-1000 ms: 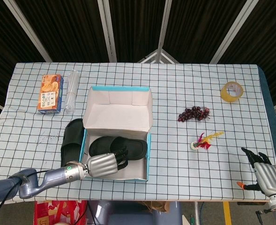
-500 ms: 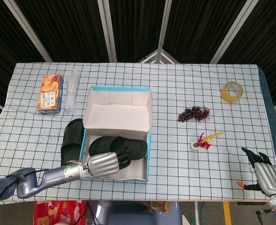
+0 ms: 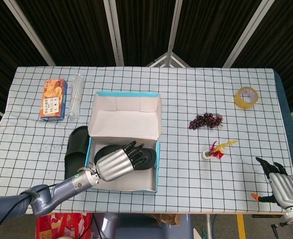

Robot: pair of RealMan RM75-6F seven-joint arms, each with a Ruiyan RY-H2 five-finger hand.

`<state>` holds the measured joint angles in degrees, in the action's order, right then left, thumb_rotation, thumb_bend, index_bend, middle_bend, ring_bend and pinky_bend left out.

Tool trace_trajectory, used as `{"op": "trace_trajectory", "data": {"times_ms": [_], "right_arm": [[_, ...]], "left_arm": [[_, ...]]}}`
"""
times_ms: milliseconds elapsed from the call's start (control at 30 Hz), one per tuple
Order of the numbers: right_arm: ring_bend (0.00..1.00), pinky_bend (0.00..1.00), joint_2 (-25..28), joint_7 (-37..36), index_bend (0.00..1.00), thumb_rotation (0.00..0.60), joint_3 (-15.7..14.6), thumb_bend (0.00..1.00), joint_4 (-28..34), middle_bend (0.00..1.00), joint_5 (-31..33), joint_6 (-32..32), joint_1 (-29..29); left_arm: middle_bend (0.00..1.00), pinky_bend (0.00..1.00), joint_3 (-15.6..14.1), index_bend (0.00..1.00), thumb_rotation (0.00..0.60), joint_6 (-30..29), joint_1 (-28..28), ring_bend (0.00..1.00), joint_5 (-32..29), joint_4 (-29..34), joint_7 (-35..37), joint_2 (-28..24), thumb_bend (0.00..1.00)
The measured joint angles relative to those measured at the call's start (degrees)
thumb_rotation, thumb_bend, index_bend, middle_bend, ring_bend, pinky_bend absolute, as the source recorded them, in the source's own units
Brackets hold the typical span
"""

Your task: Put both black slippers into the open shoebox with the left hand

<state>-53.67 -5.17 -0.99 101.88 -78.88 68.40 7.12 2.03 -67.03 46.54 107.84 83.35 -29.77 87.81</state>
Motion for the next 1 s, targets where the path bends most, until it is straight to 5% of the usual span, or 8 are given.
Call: {"op": "trace_trajectory", "data": {"times_ms": [233, 733, 1000], "right_arm": [[0.2, 0.09, 0.1, -0.4, 0.07, 0.6, 0.0, 0.16, -0.2, 0.15, 0.2, -0.3, 0.1], [0.2, 0.09, 0.2, -1.2, 0.07, 0.6, -0.1, 0.16, -0.5, 0.15, -0.4, 0.1, -0.1], [0.2, 0.09, 0.2, -1.1, 0.07, 0.6, -0.1, 0.16, -0.5, 0.15, -0.2, 0.0, -0.1]], "left_arm": [[0.39, 0.25, 2.1, 0.28, 0.6, 2.9, 1.2, 0.21, -3.1, -0.3, 0.6, 2.8, 0.47], [0.52, 0.25, 2.0, 0.52, 0.6, 4.3, 2.7, 0.23, -4.2, -3.8, 1.8, 6.1, 0.47], [0.53, 0.25, 1.8, 0.52, 0.6, 4.7, 3.1, 0.23, -5.0, -6.5, 2.9, 7.8, 0.47]]}}
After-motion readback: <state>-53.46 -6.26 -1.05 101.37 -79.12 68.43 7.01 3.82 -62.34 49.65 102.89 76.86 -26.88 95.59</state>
